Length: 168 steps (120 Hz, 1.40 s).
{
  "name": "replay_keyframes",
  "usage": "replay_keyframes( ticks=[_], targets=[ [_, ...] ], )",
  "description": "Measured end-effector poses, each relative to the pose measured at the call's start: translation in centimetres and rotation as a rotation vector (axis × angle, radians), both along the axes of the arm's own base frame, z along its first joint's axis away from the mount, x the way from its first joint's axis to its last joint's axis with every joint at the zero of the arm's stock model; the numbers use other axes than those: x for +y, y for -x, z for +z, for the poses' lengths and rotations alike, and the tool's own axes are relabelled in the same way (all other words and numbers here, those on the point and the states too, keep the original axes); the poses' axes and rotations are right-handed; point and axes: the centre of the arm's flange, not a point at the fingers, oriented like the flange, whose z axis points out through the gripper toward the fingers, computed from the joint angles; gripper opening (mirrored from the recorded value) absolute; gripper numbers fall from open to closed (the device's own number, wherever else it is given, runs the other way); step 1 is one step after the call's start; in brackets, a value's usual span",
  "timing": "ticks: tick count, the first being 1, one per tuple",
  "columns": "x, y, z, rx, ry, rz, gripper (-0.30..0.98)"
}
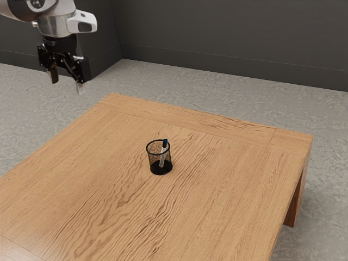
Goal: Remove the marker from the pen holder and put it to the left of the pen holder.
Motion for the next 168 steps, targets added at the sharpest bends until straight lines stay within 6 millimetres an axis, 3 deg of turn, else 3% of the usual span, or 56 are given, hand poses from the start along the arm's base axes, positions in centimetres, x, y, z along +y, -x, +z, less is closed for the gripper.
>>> replay_keyframes(
  ticks=[23, 53, 66, 80, 117, 142, 168],
  targets=[
    [-1.1, -0.8, -1.4, 0.015, -0.003, -0.033, 0.69],
    [-3.4, -6.2, -13.5, 0.116, 0.053, -0.077, 0.69],
    [-5.6, -9.2, -18.8, 0.118, 0.06, -0.118, 0.69],
    [-7.2, -12.7, -22.6, 0.079, 0.068, -0.144, 0.69],
    [-9.6, -17.6, -27.1, -0.019, 0.077, -0.189, 0.69],
    [-10.6, -19.0, -28.8, -0.058, 0.08, -0.207, 0.69],
    [-10.9, -19.1, -30.5, -0.065, 0.114, -0.195, 0.69]
  ],
)
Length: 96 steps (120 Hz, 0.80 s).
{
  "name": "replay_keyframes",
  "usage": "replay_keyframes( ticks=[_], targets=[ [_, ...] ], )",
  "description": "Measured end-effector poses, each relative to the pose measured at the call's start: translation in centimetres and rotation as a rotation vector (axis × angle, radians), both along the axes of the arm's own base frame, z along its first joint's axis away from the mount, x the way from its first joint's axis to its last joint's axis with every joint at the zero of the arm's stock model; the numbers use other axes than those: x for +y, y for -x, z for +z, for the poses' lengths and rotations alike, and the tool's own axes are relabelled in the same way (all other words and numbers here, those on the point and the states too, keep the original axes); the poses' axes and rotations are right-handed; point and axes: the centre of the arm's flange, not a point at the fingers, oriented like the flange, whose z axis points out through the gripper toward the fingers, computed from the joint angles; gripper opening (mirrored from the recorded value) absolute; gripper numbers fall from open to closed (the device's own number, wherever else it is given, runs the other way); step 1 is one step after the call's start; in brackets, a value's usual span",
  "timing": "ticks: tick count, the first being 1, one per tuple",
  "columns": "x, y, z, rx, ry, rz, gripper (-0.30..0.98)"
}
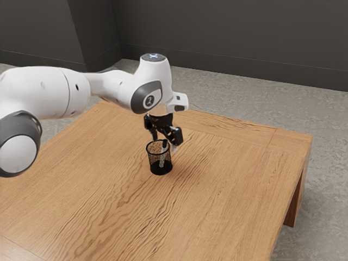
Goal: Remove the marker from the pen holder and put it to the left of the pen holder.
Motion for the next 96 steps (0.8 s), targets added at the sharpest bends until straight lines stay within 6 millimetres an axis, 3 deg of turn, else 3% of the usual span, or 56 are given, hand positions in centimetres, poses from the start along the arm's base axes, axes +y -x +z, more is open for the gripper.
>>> replay_keyframes(
  ticks=[17, 69, 96],
  targets=[
    [-0.1, -0.1, 0.2, -0.01, 0.016, 0.006, 0.68],
    [0.7, 0.2, 0.4, -0.011, 0.021, 0.008, 0.13],
    [1.8, 0.5, 1.0, -0.012, 0.01, 0.02, -0.02]
  ],
)
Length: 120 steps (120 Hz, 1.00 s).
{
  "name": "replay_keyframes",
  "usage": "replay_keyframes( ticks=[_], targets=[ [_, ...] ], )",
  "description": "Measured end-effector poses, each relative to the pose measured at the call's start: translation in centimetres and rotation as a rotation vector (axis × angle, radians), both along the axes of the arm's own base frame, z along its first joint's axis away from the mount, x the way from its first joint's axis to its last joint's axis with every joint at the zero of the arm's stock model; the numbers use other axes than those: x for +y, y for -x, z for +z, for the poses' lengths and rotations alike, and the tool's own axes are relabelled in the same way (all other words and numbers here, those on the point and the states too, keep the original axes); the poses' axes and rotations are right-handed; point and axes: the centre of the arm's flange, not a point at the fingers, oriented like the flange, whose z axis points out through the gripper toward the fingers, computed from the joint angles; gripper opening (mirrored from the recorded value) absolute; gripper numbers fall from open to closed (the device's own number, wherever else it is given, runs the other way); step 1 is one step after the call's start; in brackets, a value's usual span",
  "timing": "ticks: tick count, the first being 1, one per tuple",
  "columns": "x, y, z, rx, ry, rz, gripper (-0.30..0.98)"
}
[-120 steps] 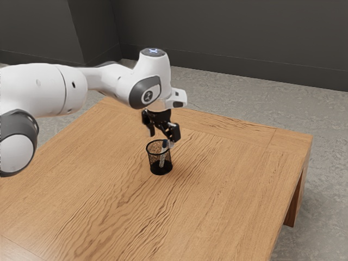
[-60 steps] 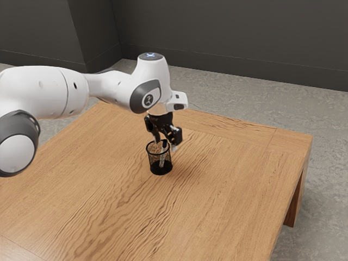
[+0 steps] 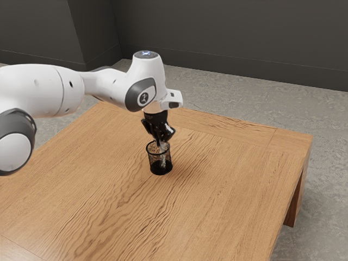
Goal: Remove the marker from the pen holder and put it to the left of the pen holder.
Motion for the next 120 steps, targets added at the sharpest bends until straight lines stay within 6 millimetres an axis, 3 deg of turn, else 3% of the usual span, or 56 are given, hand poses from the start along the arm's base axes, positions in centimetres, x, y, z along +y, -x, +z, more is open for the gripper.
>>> replay_keyframes(
  ticks=[13, 21, 48, 57, 69, 78, 89, 120],
  targets=[
    [0.7, 0.5, 0.7, -0.004, -0.004, 0.009, -0.04],
    [1.4, 1.1, 2.2, -0.017, -0.007, 0.02, -0.05],
    [3.8, 3.4, 11.8, -0.108, -0.047, 0.04, -0.06],
    [4.8, 4.1, 14.0, -0.119, -0.064, 0.05, -0.06],
    [9.3, 4.1, 12.1, -0.055, -0.088, 0.108, -0.06],
    [11.3, 4.0, 10.1, 0.002, -0.099, 0.127, -0.06],
    [12.6, 3.9, 8.1, 0.082, -0.106, 0.13, -0.06],
    [14.1, 5.0, 5.2, 0.349, -0.104, 0.097, -0.06]
  ],
)
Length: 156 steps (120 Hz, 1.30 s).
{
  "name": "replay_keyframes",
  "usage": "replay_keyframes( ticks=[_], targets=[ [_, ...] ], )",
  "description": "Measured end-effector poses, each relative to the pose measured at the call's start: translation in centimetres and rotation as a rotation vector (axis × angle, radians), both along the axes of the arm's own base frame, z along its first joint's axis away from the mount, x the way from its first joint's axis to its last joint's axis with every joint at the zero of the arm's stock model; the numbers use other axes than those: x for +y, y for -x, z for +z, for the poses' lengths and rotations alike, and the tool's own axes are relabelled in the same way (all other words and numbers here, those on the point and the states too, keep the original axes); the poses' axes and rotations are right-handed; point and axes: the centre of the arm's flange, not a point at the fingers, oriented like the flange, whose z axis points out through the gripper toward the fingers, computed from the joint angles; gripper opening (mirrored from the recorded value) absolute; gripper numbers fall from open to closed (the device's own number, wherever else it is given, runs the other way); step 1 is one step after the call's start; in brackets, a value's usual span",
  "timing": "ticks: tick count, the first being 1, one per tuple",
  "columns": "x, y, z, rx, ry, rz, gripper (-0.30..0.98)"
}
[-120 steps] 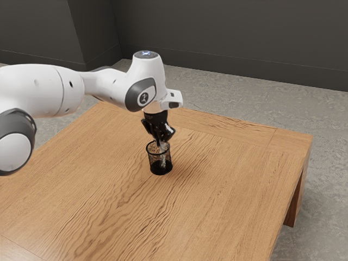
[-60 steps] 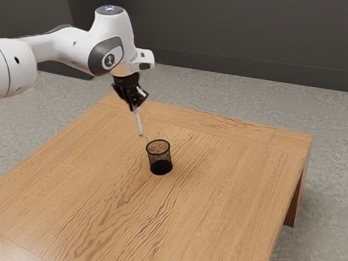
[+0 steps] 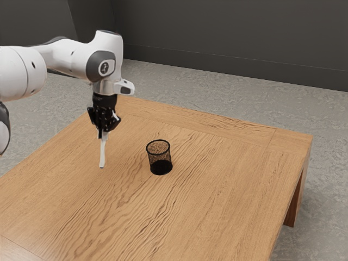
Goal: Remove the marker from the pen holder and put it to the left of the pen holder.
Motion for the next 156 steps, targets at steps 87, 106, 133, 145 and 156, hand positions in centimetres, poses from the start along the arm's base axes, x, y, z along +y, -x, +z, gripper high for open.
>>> replay_keyframes(
  ticks=[87, 106, 133, 145, 156],
  targets=[
    [1.0, -5.1, -3.6, 0.114, 0.04, -0.143, -0.06],
    [1.8, -5.7, -5.5, 0.112, 0.05, -0.158, -0.06],
    [2.1, -6.2, -6.8, 0.098, 0.059, -0.188, -0.06],
    [2.3, -6.4, -6.9, 0.092, 0.062, -0.198, -0.02],
    [2.2, -6.4, -6.9, 0.086, 0.084, -0.197, 0.19]
  ],
)
